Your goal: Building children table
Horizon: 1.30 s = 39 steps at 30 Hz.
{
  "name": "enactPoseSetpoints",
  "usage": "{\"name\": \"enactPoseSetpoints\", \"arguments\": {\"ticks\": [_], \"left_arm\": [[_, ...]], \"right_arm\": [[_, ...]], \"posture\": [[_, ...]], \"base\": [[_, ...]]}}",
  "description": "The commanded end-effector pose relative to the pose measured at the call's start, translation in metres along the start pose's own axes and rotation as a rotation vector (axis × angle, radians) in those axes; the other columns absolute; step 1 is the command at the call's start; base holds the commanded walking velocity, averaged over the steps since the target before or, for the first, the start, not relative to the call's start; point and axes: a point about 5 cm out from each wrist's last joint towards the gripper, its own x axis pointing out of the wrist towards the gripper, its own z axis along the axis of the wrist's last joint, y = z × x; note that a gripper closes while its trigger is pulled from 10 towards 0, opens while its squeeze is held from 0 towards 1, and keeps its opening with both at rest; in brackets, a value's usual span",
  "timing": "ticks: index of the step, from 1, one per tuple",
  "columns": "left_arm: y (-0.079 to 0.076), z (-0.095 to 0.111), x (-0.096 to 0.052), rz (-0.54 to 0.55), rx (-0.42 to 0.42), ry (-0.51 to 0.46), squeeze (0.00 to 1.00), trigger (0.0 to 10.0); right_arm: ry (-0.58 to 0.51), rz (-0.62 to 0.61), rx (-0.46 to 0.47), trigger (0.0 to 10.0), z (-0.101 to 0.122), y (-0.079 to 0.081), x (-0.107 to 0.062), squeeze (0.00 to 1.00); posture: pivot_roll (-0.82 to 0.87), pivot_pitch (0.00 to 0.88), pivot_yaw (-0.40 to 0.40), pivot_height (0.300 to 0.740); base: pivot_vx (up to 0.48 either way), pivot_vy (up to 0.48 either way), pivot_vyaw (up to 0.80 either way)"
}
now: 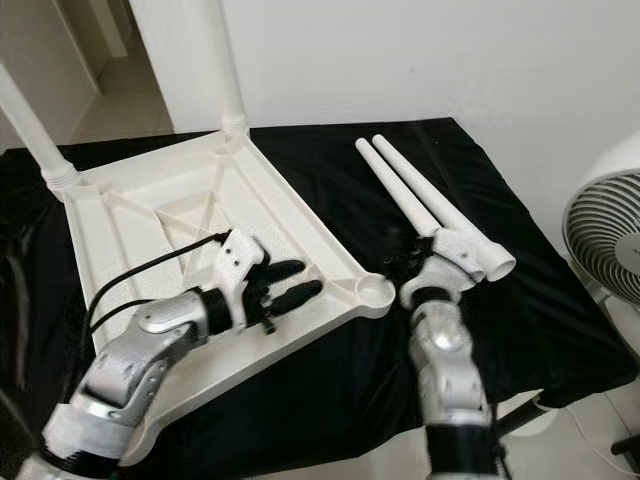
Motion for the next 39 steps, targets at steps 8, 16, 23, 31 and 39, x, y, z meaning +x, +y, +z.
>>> {"name": "enactPoseSetpoints", "arguments": {"ticks": [8,16,23,31,39], "left_arm": [[0.002,0.010,0.002,0.099,-0.017,-0.003,0.00,10.0],[-0.008,0.024,0.002,0.092,0.014,-0.002,0.00,10.0],[-0.013,0.024,0.003,0.106,-0.003,0.018,0.00,10.0],[-0.020,0.030,0.001,0.140,-0.037,0.022,0.00,10.0],[-0.019,0.037,-0.001,0.183,-0.053,0.015,0.00,10.0]], "right_arm": [[0.015,-0.112,-0.038,10.0,0.013,-0.014,0.031,0.00],[0.009,-0.129,-0.021,10.0,0.027,-0.015,0.048,0.00],[0.053,-0.077,-0.017,10.0,0.017,-0.016,0.047,0.00],[0.162,-0.054,-0.014,10.0,0.002,-0.022,0.039,0.00],[0.227,-0.021,0.008,10.0,-0.006,-0.020,0.025,0.00]], "posture": [[0.00,0.136,0.042,0.740],[0.01,0.206,0.047,0.740],[0.01,0.237,0.054,0.740],[0.03,0.263,0.061,0.740],[0.04,0.266,0.058,0.740]], "base": [[0.000,0.000,0.00],[0.000,0.000,0.00],[0.000,0.000,0.00],[0.000,0.000,0.00],[0.000,0.000,0.00]]}}
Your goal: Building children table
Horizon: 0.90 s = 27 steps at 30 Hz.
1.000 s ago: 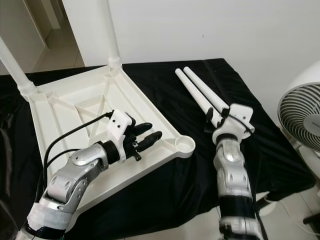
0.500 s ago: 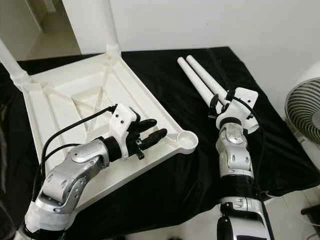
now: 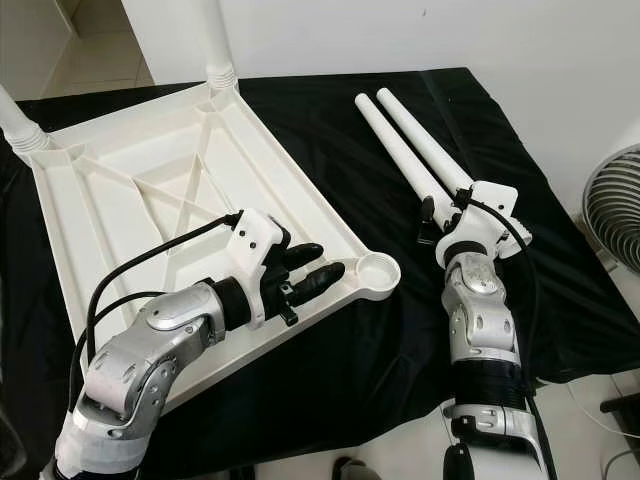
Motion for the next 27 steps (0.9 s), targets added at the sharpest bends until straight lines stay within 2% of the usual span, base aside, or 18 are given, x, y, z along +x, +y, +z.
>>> {"name": "enactPoseSetpoints", "arguments": {"ticks": [1,6,7,12,18,22,27], "left_arm": [[0.009,0.001,-0.003,0.207,-0.001,0.008,0.00,10.0],[0.009,0.003,-0.004,0.217,-0.011,0.009,0.00,10.0],[0.009,0.003,-0.003,0.221,-0.013,0.012,0.00,10.0],[0.010,0.004,-0.002,0.228,-0.018,0.010,0.00,10.0],[0.009,0.005,-0.001,0.229,-0.026,0.009,0.00,10.0],[0.008,0.005,0.000,0.236,-0.038,0.005,0.00,10.0],[0.008,0.006,0.001,0.244,-0.044,0.000,0.00,10.0]], "right_arm": [[0.158,0.013,0.028,10.0,-0.032,0.001,-0.009,0.00],[0.179,0.053,0.046,10.0,-0.035,0.008,-0.018,0.00],[0.175,0.100,0.069,10.0,-0.033,0.012,-0.021,0.00],[0.202,0.148,0.098,10.0,-0.027,0.013,-0.019,0.00],[0.240,0.219,0.032,10.0,-0.020,0.011,-0.016,0.00],[0.246,0.265,0.032,10.0,-0.019,0.011,-0.026,0.00],[0.268,0.262,0.023,10.0,-0.024,0.008,-0.036,0.00]], "posture": [[0.04,0.265,0.059,0.740],[0.04,0.267,0.058,0.740],[0.04,0.267,0.058,0.740],[0.03,0.262,0.060,0.740],[0.02,0.256,0.048,0.740],[0.02,0.254,0.038,0.740],[0.02,0.254,0.035,0.740]], "base": [[0.000,0.000,0.00],[0.000,0.000,0.00],[0.000,0.000,0.00],[0.000,0.000,0.00],[0.000,0.000,0.00],[0.000,0.000,0.00],[0.000,0.000,0.00]]}}
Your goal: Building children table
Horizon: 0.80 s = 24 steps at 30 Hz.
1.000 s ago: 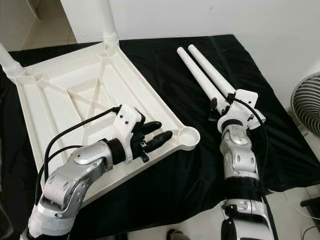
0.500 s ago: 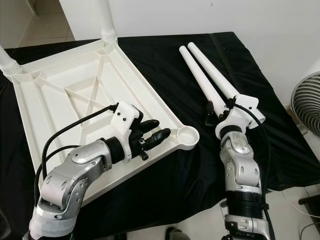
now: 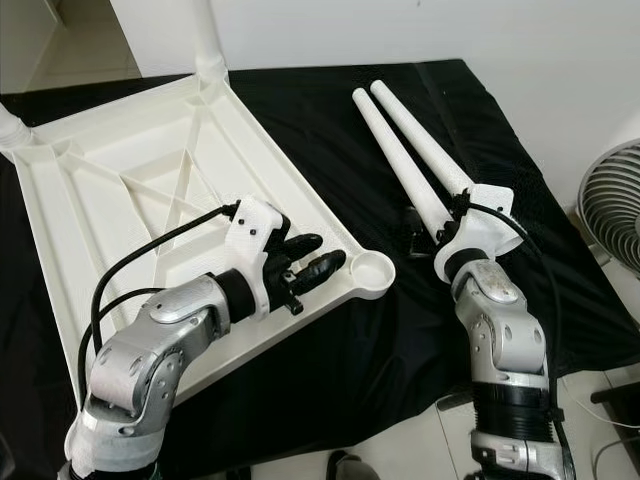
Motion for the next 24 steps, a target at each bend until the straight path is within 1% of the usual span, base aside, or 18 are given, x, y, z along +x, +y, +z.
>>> {"name": "enactPoseSetpoints", "arguments": {"ticks": [1,4,6,9,14,15,16,18,20,24], "left_arm": [[0.009,0.000,-0.003,0.201,-0.003,0.007,0.00,10.0],[0.010,0.001,-0.002,0.205,-0.005,0.004,0.00,10.0],[0.010,0.001,-0.002,0.208,-0.006,0.004,0.00,10.0],[0.010,0.001,-0.002,0.209,-0.008,0.004,0.00,10.0],[0.010,0.001,-0.001,0.207,-0.011,0.003,0.00,10.0],[0.009,0.001,-0.001,0.205,-0.011,0.003,0.00,10.0],[0.009,0.001,0.000,0.204,-0.011,0.003,0.00,10.0],[0.009,0.001,0.000,0.204,-0.010,0.004,0.00,10.0],[0.009,0.001,0.000,0.206,-0.013,0.002,0.00,10.0],[0.010,0.002,0.001,0.209,-0.014,0.000,0.00,10.0]], "right_arm": [[0.168,0.010,0.048,10.0,-0.035,0.001,-0.006,0.00],[0.209,0.015,0.067,10.0,-0.038,-0.002,-0.013,0.00],[0.220,0.015,0.063,10.0,-0.038,-0.005,-0.017,0.00],[0.203,0.007,0.081,10.0,-0.033,-0.010,-0.022,0.00],[0.196,-0.005,0.097,10.0,-0.031,-0.012,-0.026,0.00],[0.186,-0.033,0.118,10.0,-0.029,-0.017,-0.029,0.00],[0.187,-0.059,0.114,10.0,-0.029,-0.021,-0.032,0.00],[0.189,-0.075,0.109,10.0,-0.028,-0.025,-0.033,0.00],[0.239,-0.088,0.103,10.0,-0.032,-0.029,-0.036,0.00],[0.276,-0.074,0.100,10.0,-0.034,-0.030,-0.038,0.00]], "posture": [[0.02,0.254,0.035,0.740],[0.02,0.255,0.034,0.740],[0.02,0.255,0.035,0.740],[0.01,0.256,0.036,0.740],[0.01,0.255,0.036,0.740],[0.01,0.257,0.035,0.740],[0.01,0.257,0.035,0.740],[0.01,0.257,0.035,0.740],[0.01,0.257,0.036,0.740],[0.01,0.256,0.037,0.740]], "base": [[0.000,0.000,0.00],[0.000,0.000,0.00],[0.000,0.000,0.00],[0.000,0.000,0.00],[0.000,0.000,0.00],[0.000,0.000,0.00],[0.000,0.000,0.00],[0.000,0.000,0.00],[0.000,0.000,0.00],[0.000,0.000,0.00]]}}
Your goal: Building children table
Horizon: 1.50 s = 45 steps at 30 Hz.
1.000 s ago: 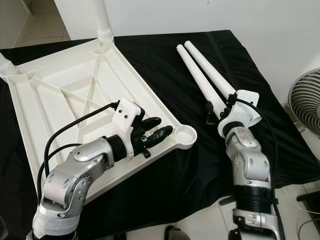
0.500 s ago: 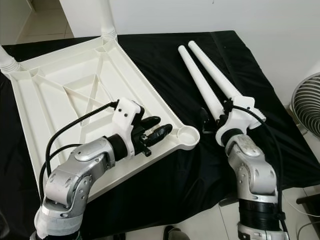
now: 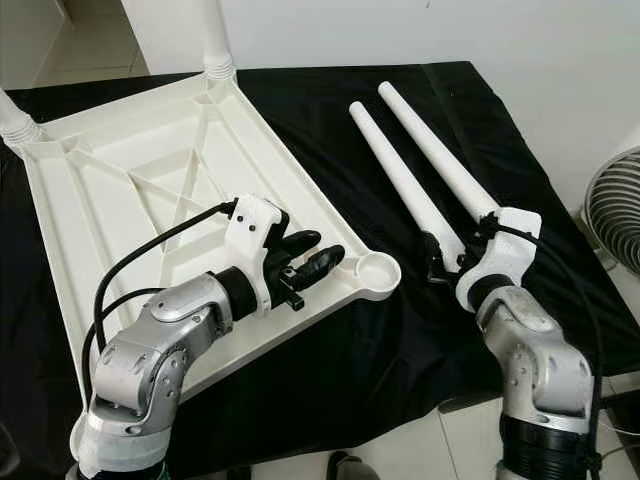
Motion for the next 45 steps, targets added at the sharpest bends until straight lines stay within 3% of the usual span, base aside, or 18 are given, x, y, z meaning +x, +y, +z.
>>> {"name": "enactPoseSetpoints", "arguments": {"ticks": [1,9,14,21,29,30,32,33,41,42,43,45], "left_arm": [[0.009,0.000,0.000,0.179,0.002,0.005,0.00,10.0],[0.009,0.001,0.000,0.185,0.000,0.003,0.00,10.0],[0.010,0.001,0.001,0.194,0.002,0.001,0.00,10.0],[0.010,0.002,0.000,0.204,0.006,-0.001,0.00,10.0],[0.011,0.002,0.000,0.213,0.013,-0.004,0.00,10.0],[0.011,0.003,0.001,0.214,0.013,-0.005,0.00,10.0],[0.012,0.003,0.001,0.214,0.015,-0.007,0.00,10.0],[0.012,0.003,0.001,0.215,0.016,-0.008,0.00,10.0],[0.014,0.005,0.002,0.225,0.023,-0.018,0.00,10.0],[0.014,0.005,0.003,0.226,0.024,-0.019,0.00,10.0],[0.015,0.005,0.003,0.228,0.024,-0.020,0.00,10.0],[0.015,0.005,0.004,0.229,0.024,-0.021,0.00,10.0]], "right_arm": [[0.162,-0.010,0.019,10.0,-0.029,-0.008,-0.003,0.00],[0.186,0.077,0.034,10.0,-0.030,0.000,-0.005,0.00],[0.277,0.118,0.040,10.0,-0.040,0.003,-0.008,0.00],[0.318,0.166,0.027,10.0,-0.048,0.008,-0.017,0.00],[0.395,0.186,0.084,10.0,-0.061,0.014,-0.026,0.00],[0.409,0.187,0.096,6.5,-0.062,0.014,-0.026,0.00],[0.411,0.186,0.093,6.5,-0.062,0.013,-0.026,0.00],[0.421,0.181,0.107,0.0,-0.062,0.012,-0.024,0.00],[0.417,0.221,0.070,0.0,-0.057,0.013,-0.023,0.00],[0.424,0.225,0.045,1.1,-0.058,0.014,-0.022,0.00],[0.432,0.245,0.036,10.0,-0.058,0.016,-0.022,0.00],[0.438,0.258,0.033,10.0,-0.059,0.017,-0.022,0.00]], "posture": [[0.01,0.255,0.036,0.740],[0.01,0.252,0.034,0.740],[0.01,0.252,0.029,0.740],[0.02,0.250,0.026,0.740],[0.01,0.247,0.024,0.740],[0.01,0.247,0.024,0.740],[0.01,0.246,0.023,0.740],[0.01,0.241,0.023,0.740],[0.01,0.229,0.018,0.740],[0.00,0.224,0.016,0.740],[0.00,0.222,0.014,0.740],[0.00,0.222,0.014,0.740]], "base": [[0.000,0.000,0.00],[0.000,0.000,0.00],[0.000,0.000,0.00],[0.000,0.000,0.00],[0.000,0.000,0.00],[0.000,0.000,0.00],[0.000,0.000,0.00],[0.000,0.000,0.00],[0.000,0.000,0.00],[0.000,0.000,0.00],[0.000,0.000,0.00],[0.000,0.000,0.00]]}}
